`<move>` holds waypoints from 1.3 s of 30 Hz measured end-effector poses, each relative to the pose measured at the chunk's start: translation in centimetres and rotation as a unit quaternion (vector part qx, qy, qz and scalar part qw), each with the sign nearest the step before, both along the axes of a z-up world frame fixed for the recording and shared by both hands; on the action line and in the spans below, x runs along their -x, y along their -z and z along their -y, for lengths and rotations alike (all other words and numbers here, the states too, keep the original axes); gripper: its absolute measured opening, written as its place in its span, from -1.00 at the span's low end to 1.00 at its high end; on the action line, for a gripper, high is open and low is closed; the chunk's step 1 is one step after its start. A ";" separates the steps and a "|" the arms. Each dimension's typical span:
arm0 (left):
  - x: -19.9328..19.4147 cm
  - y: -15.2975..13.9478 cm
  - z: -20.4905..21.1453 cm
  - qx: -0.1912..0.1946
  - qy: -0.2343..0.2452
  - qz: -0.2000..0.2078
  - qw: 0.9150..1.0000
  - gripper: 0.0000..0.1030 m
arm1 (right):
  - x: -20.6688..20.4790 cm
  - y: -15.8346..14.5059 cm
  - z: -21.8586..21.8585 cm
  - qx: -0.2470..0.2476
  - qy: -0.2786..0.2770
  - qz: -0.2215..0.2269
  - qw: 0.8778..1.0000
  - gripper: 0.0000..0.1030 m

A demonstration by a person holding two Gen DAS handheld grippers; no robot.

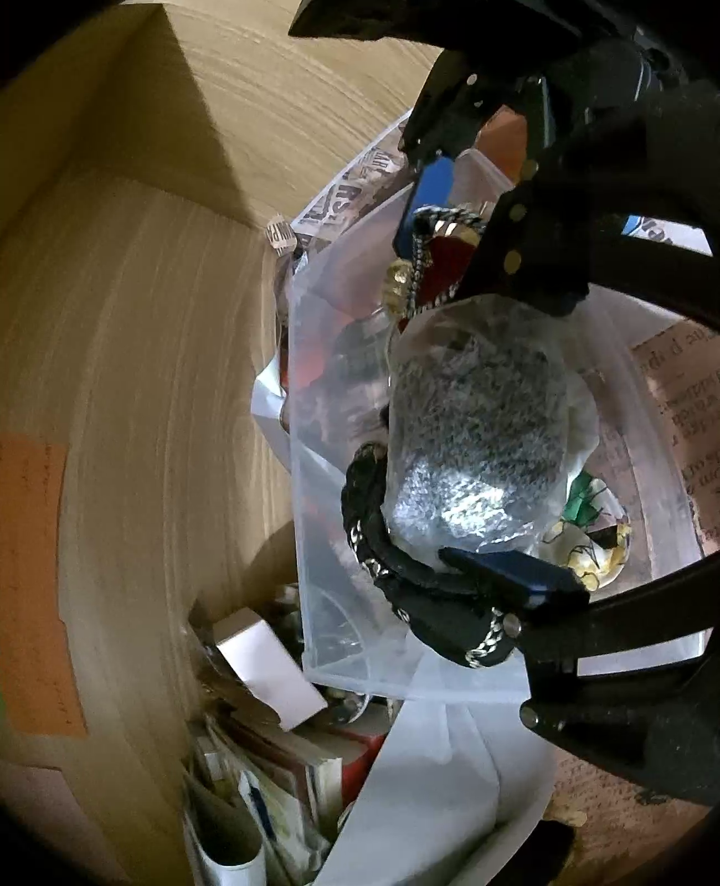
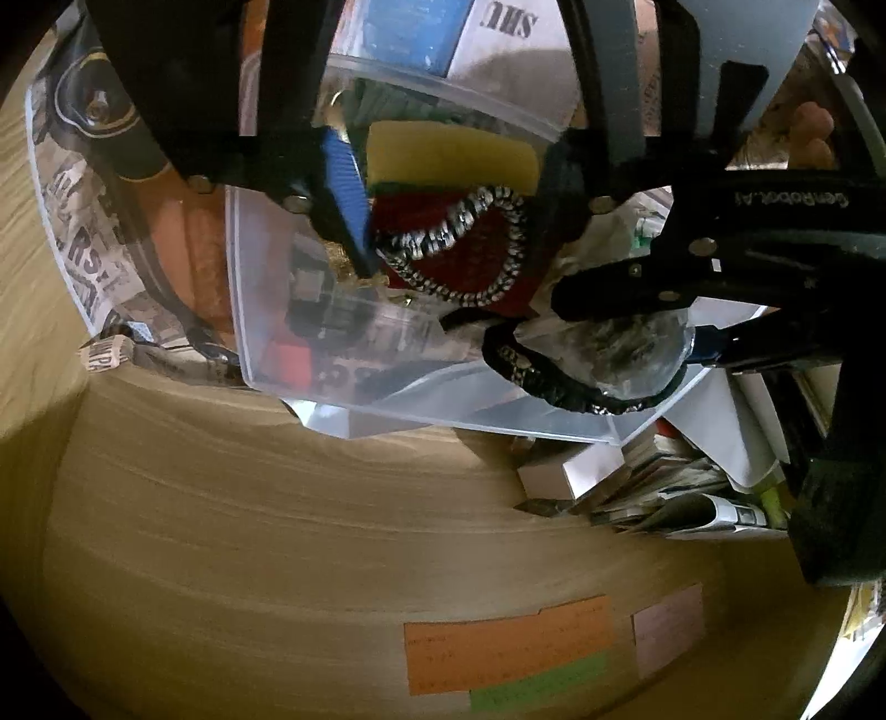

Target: Organize soft objects

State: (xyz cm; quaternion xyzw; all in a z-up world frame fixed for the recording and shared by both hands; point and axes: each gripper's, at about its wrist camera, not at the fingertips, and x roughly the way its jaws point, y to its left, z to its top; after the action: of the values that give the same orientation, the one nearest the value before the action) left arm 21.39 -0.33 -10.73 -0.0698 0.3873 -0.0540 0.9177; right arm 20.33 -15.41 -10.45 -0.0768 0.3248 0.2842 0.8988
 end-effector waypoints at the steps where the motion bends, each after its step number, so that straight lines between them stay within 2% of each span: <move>1: 0.1 -0.1 -0.1 0.002 0.001 -0.001 1.000 0.36 | 0.2 -0.1 0.1 0.000 0.000 0.002 1.000 0.07; 3: 0.4 -0.3 -0.1 0.011 0.005 -0.003 1.000 0.41 | 0.6 -0.5 0.4 -0.003 -0.002 0.005 1.000 0.21; 6: 1.0 -0.8 -0.3 0.029 0.013 0.002 0.999 0.51 | 1.3 -1.1 0.9 -0.006 -0.001 0.016 1.000 0.29; 12: 3.7 -3.5 -0.3 0.030 0.014 0.048 0.998 0.58 | 2.8 -2.6 2.0 -0.018 0.006 0.038 0.999 0.29; 15: 5.4 -5.0 -0.3 0.017 0.004 0.083 0.996 0.58 | 3.9 -4.0 2.8 -0.032 0.013 0.060 0.998 0.29; 19: 8.2 -7.4 -0.2 -0.012 -0.019 0.138 0.990 0.58 | 5.8 -6.1 3.9 -0.056 0.021 0.093 0.994 0.29; 25: 12.5 -10.5 -0.3 -0.039 -0.050 0.207 0.976 0.59 | 9.1 -9.2 5.4 -0.095 0.026 0.143 0.985 0.30; 29: 15.1 -11.8 -0.4 -0.047 -0.066 0.243 0.967 0.75 | 10.9 -10.3 5.9 -0.109 0.027 0.172 0.979 0.41; 33: 17.3 -12.7 -0.3 -0.054 -0.076 0.268 0.959 0.88 | 12.4 -11.0 6.0 -0.120 0.024 0.194 0.973 0.61; 37: 18.6 -13.2 0.1 -0.060 -0.080 0.280 0.955 0.96 | 13.7 -11.4 5.8 -0.123 0.024 0.211 0.969 0.66; 39: 18.9 -13.4 0.3 -0.062 -0.080 0.282 0.954 0.97 | 14.2 -11.6 5.9 -0.124 0.024 0.216 0.968 0.82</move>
State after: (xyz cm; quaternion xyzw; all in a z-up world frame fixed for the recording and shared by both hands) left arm 2.45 -0.58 2.63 -0.0251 0.1090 0.0261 0.9934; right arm 6.15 -21.26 1.13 -0.0163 0.0874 0.2771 0.9567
